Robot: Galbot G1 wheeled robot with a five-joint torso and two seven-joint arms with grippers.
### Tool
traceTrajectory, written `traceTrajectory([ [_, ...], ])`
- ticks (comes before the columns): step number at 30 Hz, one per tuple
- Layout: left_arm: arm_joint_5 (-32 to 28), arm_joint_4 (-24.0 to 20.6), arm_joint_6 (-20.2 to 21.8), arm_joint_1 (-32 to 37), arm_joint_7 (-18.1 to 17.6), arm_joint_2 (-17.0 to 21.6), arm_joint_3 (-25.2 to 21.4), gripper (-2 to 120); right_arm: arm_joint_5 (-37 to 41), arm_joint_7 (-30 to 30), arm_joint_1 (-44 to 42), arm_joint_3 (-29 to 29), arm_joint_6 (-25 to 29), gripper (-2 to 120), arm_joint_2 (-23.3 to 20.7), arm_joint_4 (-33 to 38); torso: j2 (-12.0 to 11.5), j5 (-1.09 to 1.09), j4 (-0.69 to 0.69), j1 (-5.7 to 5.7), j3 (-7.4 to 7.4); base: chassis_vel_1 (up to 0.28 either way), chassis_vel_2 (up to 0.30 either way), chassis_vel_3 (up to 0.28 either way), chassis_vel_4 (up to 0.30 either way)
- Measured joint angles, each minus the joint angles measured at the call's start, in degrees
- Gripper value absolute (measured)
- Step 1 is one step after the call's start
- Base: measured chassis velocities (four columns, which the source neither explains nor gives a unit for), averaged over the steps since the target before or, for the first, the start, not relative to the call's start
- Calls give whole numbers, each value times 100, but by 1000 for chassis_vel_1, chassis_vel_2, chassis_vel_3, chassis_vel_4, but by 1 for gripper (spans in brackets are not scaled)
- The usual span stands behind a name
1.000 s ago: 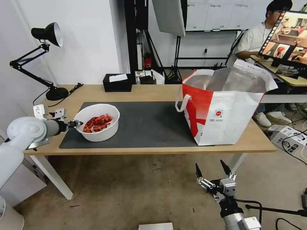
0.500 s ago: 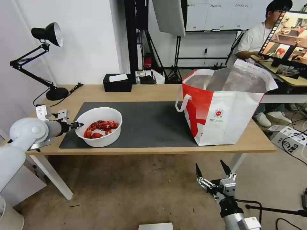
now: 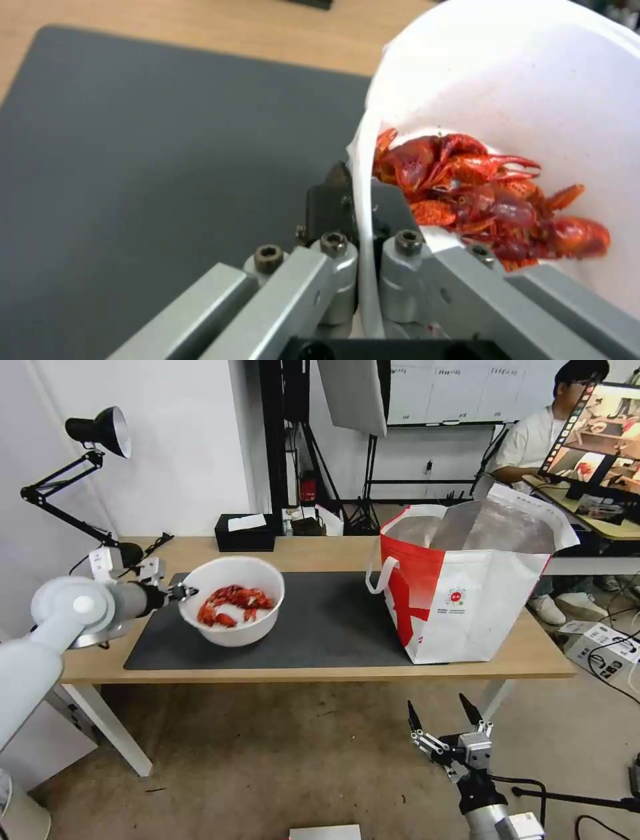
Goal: Pick up the trash from the table and place it into the takeout bag.
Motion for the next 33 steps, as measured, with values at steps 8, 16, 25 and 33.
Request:
traceTrajectory([
  [8,-68,-71,-11,-333,-88,-202,255,0,0,0,0,0,0,100,0,0,0,-1,0,0,0,0,0,0,0],
  [16,-189,1,-20,-1006,-252,-524,728,0,0,0,0,0,0,100,0,0,0,-1,1,0,0,0,0,0,0],
  [25,-268,521,-25,-2097,-388,-1249,1570,0,0,0,0,0,0,100,0,0,0,-2,0,0,0,0,0,0,0],
  [33,-317,1258,-57,-3200,-429,-1888,1986,0,0,0,0,0,0,100,0,0,0,1,0,0,0,0,0,0,0],
])
